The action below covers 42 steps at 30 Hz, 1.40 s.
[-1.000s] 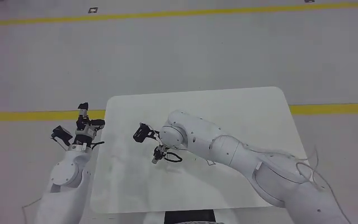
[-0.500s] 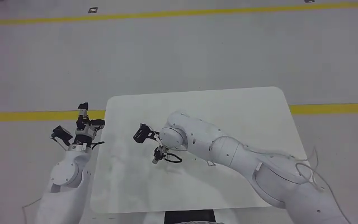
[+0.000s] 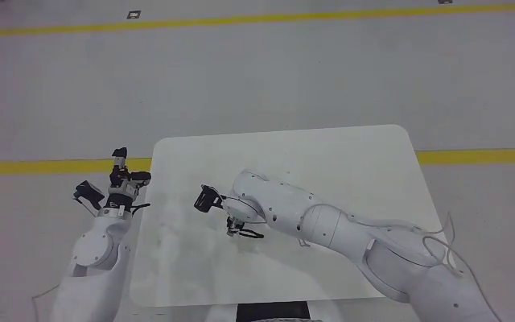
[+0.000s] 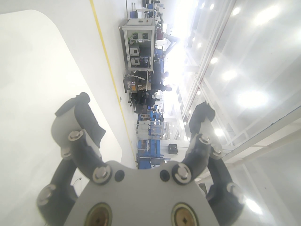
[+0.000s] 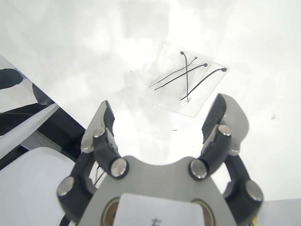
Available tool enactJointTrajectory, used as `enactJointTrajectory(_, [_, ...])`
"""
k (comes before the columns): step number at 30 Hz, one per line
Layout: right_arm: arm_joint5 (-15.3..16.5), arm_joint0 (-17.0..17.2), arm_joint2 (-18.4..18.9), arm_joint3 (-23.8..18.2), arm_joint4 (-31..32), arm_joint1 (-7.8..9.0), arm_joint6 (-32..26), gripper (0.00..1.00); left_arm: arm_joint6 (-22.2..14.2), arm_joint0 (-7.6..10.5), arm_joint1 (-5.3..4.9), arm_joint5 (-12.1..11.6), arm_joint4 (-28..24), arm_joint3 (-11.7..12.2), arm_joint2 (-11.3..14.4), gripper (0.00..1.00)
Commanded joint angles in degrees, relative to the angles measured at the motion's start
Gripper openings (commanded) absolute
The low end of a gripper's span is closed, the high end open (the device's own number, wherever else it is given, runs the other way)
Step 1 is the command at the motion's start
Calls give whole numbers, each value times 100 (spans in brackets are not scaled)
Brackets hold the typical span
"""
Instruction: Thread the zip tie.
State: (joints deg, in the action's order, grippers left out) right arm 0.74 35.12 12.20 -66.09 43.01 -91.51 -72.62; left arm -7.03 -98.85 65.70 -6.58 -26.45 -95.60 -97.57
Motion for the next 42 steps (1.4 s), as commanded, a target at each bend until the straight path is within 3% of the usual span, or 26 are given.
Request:
enactJointTrajectory(1, [-1,0,1,0,-1,0,1,100,0,0,0,0,0,0,0,100])
enactJointTrajectory(6, [18,16,17,-8,15,2,88,100,0,0,0,0,0,0,0,100])
enactJointTrajectory(11, [257,94,172,39,-78,1,188,100,0,0,0,0,0,0,0,100])
enactJointTrajectory(20, [595,105,255,524,-218,-173,177,100,0,0,0,0,0,0,0,100])
enactJointTrajectory(21, [608,103,249,590,-211,-199,184,97,0,0,0,0,0,0,0,100])
enactJointTrajectory(22, [619,102,246,647,-205,-225,202,74,0,0,0,0,0,0,0,100])
enactJointTrajectory(25, [591,84,250,795,-146,-304,267,47,0,0,0,0,0,0,0,100])
enactJointTrajectory(37, [394,96,340,784,278,-383,128,31,0,0,0,0,0,0,0,100])
enactJointTrajectory(42, [307,145,360,764,505,-392,92,30,0,0,0,0,0,0,0,100])
